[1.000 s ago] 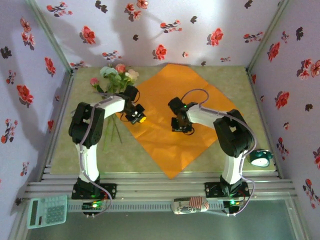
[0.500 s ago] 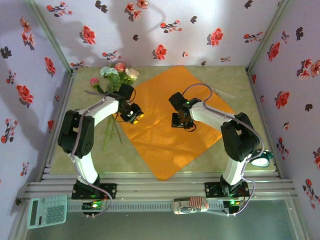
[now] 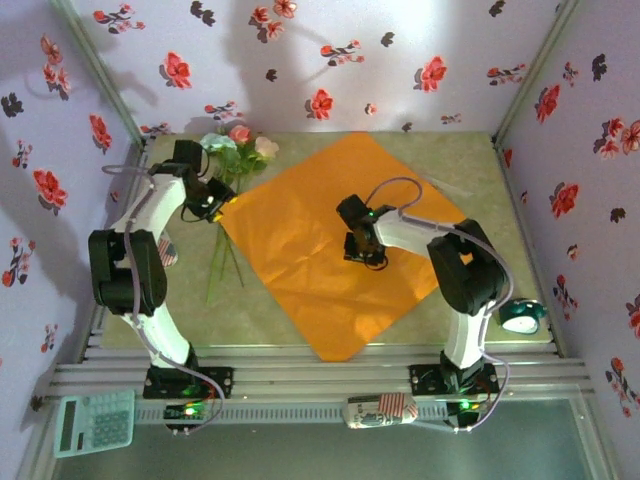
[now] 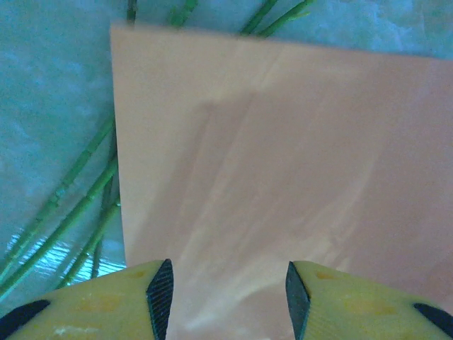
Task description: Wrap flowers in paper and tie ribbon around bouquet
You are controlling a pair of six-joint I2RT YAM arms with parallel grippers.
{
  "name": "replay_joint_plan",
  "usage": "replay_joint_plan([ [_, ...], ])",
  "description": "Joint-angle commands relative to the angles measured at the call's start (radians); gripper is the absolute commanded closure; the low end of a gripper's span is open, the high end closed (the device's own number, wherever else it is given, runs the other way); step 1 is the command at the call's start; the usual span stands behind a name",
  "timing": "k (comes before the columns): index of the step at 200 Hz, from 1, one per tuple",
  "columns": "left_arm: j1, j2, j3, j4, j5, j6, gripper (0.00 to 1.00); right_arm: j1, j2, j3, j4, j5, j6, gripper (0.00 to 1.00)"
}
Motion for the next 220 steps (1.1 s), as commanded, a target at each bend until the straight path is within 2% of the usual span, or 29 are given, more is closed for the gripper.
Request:
replay_joint_plan([
  [1,0.013,0.014,0.038,-0.039,-0.021,0.09,0.51,-0.039,-0.056,-0.125,-0.096,0.091,0.109,0.59],
  [36,0.016,0.039,0.041,-0.045,-0.049,0.136,0.52,-0.043,-0.123,-0.146,-0.074,0.075,0.115,0.61],
  [53,-0.004,0.082,0.078,-0.018,-0.05,0.21,0.55,-0.034,-0.114,-0.112,-0.067,0.059,0.098,0.61],
  [89,-0.066,0.209,0.201,0.01,-0.222,0.379,0.58,-0.031,-0.052,-0.035,-0.073,0.016,0.083,0.6],
  [136,-0.122,0.396,0.362,0.066,-0.326,0.488,0.55,-0.031,-0.002,0.009,-0.084,-0.023,0.113,0.6],
  [178,-0.145,0.536,0.497,0.066,-0.375,0.505,0.55,-0.031,0.002,0.024,-0.11,-0.029,0.114,0.6],
  [220,-0.156,0.632,0.626,-0.004,-0.426,0.55,0.55,-0.031,-0.007,0.016,-0.112,-0.042,0.116,0.6],
])
